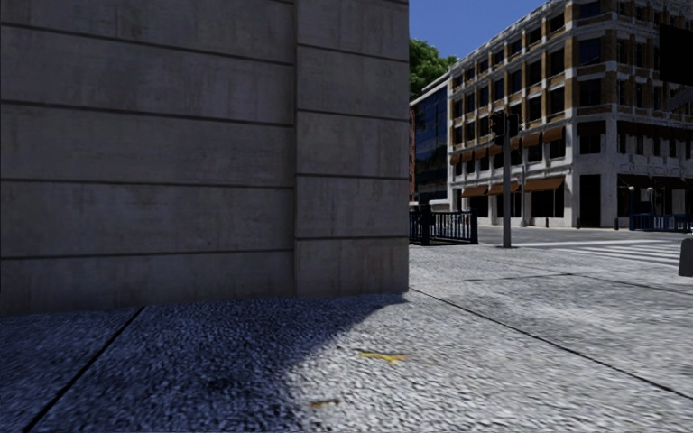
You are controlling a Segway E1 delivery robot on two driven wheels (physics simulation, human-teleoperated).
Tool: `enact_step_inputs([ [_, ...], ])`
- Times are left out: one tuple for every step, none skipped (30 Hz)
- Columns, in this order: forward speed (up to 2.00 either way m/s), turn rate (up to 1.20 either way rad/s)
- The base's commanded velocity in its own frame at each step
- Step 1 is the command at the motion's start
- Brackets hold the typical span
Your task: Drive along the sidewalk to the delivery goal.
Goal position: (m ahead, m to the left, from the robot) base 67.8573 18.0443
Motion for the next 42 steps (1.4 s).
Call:
enact_step_inputs([
  [1.59,-1.2],
  [1.59,-1.2],
  [1.59,-1.2],
  [1.59,-1.2],
  [1.59,-1.2],
  [1.59,-1.2],
  [1.59,-1.2],
  [1.59,-1.2],
  [1.59,-1.2],
  [1.59,-1.2],
  [1.59,-1.2],
  [1.59,-1.2],
  [1.59,-1.2],
  [1.59,-1.2],
  [1.59,-1.2],
  [1.59,-1.2],
  [1.59,-1.2],
  [1.59,-1.13],
  [1.59,-0.38],
  [1.59,0.0],
  [1.59,0.0],
  [1.59,0.0],
  [1.59,0.0],
  [1.59,0.0],
  [1.59,0.0],
  [1.59,0.0],
  [1.59,0.0],
  [1.59,0.0],
  [1.59,0.0],
  [1.59,0.0],
  [1.59,0.0],
  [1.59,0.0],
  [1.59,0.0],
  [1.59,0.0],
  [1.59,0.0],
  [1.59,0.0],
  [1.59,0.0],
  [1.59,0.0],
  [1.59,0.0],
  [1.59,0.0],
  [1.59,0.0],
  [1.59,0.0],
])
